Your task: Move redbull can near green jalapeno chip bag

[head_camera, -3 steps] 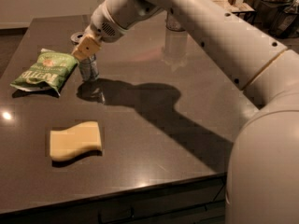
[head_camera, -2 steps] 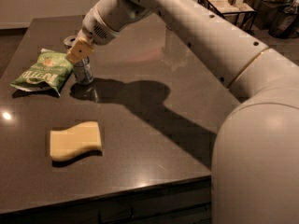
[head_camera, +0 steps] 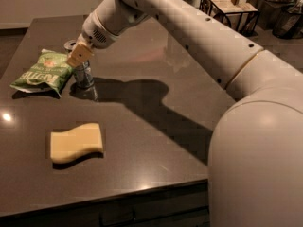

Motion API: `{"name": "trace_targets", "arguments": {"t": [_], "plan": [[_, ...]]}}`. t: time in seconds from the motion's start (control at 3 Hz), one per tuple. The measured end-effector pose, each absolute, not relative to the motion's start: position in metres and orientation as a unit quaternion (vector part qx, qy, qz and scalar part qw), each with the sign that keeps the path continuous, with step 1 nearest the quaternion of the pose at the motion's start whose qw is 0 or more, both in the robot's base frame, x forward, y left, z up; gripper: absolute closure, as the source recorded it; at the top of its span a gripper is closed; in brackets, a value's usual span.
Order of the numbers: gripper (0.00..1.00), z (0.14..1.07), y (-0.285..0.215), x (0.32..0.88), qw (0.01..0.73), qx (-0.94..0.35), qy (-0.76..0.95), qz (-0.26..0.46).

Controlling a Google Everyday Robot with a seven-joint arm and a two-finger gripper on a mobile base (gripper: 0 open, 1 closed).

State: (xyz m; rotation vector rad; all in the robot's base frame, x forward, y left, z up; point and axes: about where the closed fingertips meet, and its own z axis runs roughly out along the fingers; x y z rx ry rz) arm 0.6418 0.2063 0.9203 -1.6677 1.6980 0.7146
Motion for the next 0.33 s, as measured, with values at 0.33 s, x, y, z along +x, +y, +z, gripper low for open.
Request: {"name": "trace_targets", "arguments": {"t": [0.33], "plan": [[0.08,0.9183,0.2086,0.6410,0.321,-0.636,0.646,0.273]]}}
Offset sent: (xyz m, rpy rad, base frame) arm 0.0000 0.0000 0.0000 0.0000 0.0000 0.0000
